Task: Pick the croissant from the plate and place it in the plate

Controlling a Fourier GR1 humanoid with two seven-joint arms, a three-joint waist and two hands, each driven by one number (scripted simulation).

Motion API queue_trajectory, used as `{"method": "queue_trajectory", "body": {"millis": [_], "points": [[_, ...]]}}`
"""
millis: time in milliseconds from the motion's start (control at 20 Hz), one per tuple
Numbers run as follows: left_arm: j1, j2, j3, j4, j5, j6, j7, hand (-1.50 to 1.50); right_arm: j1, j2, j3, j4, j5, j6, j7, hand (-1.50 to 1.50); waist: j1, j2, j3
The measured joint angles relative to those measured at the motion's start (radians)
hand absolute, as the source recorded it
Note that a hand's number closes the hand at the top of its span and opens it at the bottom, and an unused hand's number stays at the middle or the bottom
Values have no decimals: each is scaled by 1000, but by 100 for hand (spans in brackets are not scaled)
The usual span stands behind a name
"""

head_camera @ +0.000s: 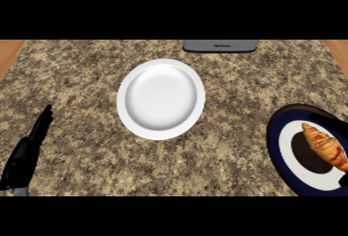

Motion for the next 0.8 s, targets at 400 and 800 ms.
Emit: {"method": "queue_trajectory", "body": {"millis": [400, 800], "points": [[7, -31, 5, -16, -34, -8, 10, 0, -87, 40, -17, 129, 36, -45, -106, 150, 3, -1, -2], [31, -30, 39, -6, -34, -8, 1, 0, -52, 180, -123, 81, 52, -165, 239, 150, -36, -23, -18]]}}
